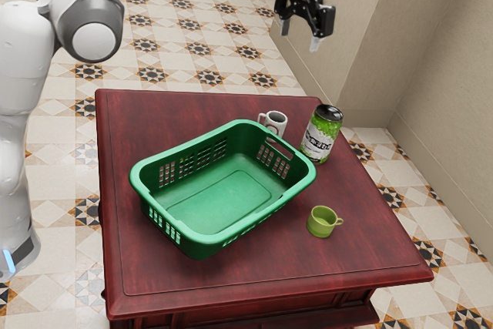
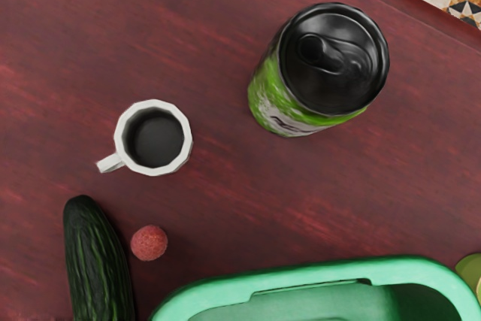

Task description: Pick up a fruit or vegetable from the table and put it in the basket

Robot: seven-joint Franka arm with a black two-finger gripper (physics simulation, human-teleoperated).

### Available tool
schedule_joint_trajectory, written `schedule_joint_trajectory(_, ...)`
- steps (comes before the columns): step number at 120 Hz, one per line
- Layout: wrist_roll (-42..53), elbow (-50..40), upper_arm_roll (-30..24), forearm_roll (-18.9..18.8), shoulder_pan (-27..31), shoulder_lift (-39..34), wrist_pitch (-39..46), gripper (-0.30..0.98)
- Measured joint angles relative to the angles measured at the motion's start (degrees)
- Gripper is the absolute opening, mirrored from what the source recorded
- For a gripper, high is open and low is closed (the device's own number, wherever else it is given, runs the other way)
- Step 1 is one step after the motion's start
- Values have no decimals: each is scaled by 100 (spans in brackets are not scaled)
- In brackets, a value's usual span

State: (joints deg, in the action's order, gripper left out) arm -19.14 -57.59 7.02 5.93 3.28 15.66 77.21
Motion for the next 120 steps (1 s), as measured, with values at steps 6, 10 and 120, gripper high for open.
schedule_joint_trajectory(6, -49, -141, 69, -4, -2, -2, 57, 69)
schedule_joint_trajectory(10, -80, -206, 141, -4, -5, -1, 103, 69)
schedule_joint_trajectory(120, -666, -3508, 185, -440, -127, -875, 2141, 69)
